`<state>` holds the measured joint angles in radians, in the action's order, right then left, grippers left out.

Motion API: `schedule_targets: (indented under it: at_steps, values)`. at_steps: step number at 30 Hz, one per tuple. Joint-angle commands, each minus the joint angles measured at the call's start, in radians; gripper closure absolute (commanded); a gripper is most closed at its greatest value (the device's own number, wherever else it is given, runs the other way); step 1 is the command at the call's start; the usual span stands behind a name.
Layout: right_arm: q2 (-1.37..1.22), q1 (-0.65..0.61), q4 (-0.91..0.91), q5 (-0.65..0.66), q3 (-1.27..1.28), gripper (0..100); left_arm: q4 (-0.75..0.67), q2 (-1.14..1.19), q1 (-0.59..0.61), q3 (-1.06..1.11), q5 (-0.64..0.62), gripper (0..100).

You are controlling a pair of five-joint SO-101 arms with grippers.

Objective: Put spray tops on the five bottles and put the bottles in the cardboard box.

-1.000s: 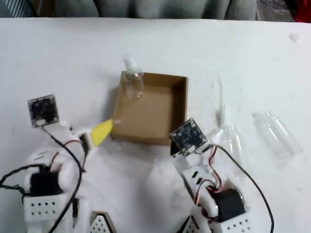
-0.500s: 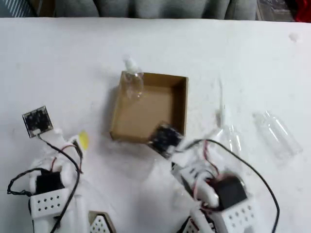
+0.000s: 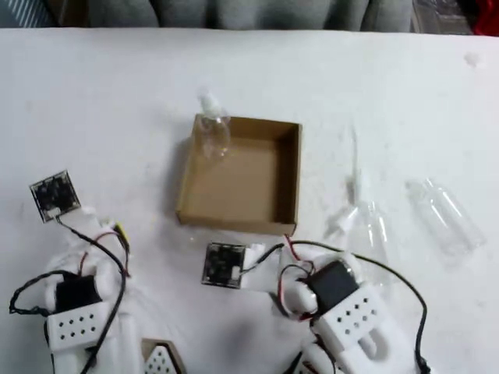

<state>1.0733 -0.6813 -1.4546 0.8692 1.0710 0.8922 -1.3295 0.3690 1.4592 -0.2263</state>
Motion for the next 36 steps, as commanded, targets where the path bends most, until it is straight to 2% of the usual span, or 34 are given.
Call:
schedule_targets:
  at_steps: [1,5,11,15,19,25,28,36]
  values:
    - [0.001,-0.005,0.110,0.009,0.054,98.1,0.015,-0.010,0.005,-0.080,-0.014,98]
    - [0.001,-0.016,0.202,0.006,0.110,98.1,0.025,0.131,0.005,-0.170,-0.012,98]
    - [0.001,-0.107,0.269,-0.101,0.143,98.1,0.101,0.501,0.012,-0.394,-0.018,98]
    - [-0.001,-0.114,0.291,-0.109,0.147,98.2,0.094,0.636,0.042,-0.459,-0.106,98]
    - [-0.001,-0.114,0.378,-0.152,0.193,98.2,0.094,0.653,0.102,-0.497,-0.115,98]
    - [-0.001,-0.131,0.414,-0.173,0.204,98.2,0.100,0.662,0.119,-0.528,-0.115,98]
    - [-0.019,-0.165,0.469,-0.245,0.222,98.2,0.103,0.662,0.145,-0.562,-0.114,98]
    - [-0.191,-0.186,0.680,-0.321,0.221,98.2,0.242,0.662,0.231,-0.721,-0.046,98]
